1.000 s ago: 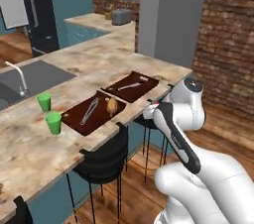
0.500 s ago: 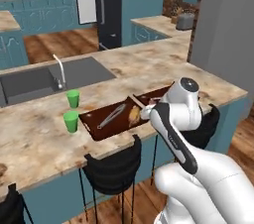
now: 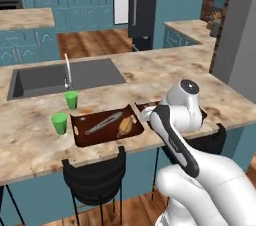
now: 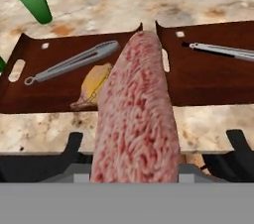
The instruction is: Gather the cucumber and corn from the fridge and place them on a tray on the dining counter. Then gather the chicken drumstick and steak from the fridge and place them on the other tray.
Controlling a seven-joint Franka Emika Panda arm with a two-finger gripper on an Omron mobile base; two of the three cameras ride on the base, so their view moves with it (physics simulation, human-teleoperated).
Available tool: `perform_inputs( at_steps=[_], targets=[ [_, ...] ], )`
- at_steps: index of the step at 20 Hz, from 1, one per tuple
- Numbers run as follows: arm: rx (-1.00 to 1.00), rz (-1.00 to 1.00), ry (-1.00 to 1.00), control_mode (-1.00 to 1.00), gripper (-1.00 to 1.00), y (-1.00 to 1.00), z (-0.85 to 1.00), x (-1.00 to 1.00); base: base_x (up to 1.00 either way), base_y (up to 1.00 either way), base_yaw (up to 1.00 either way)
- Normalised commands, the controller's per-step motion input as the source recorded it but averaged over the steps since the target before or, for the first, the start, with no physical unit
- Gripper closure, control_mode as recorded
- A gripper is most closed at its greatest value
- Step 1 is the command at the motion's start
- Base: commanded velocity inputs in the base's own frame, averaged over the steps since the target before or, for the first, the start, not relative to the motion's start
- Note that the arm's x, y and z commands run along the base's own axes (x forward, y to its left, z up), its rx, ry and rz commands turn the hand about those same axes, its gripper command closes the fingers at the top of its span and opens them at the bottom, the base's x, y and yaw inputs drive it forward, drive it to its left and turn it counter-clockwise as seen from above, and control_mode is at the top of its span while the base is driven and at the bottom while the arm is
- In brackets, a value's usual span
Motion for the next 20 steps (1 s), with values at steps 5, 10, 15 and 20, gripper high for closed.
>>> perform_inputs(
  at_steps=[5, 10, 15, 20],
  targets=[
    [0.0, 0.0, 0.0, 1.0, 1.0, 0.0, 0.0, 0.0, 0.5, -0.26, 0.31],
    [0.0, 0.0, 0.0, 1.0, 1.0, 0.0, 0.0, 0.0, 0.42, -0.04, 0.19],
    [0.0, 0.0, 0.0, 1.0, 1.0, 0.0, 0.0, 0.0, 0.08, 0.0, 0.04],
    [0.0, 0.0, 0.0, 1.0, 1.0, 0.0, 0.0, 0.0, 0.0, 0.0, 0.0]
  ],
)
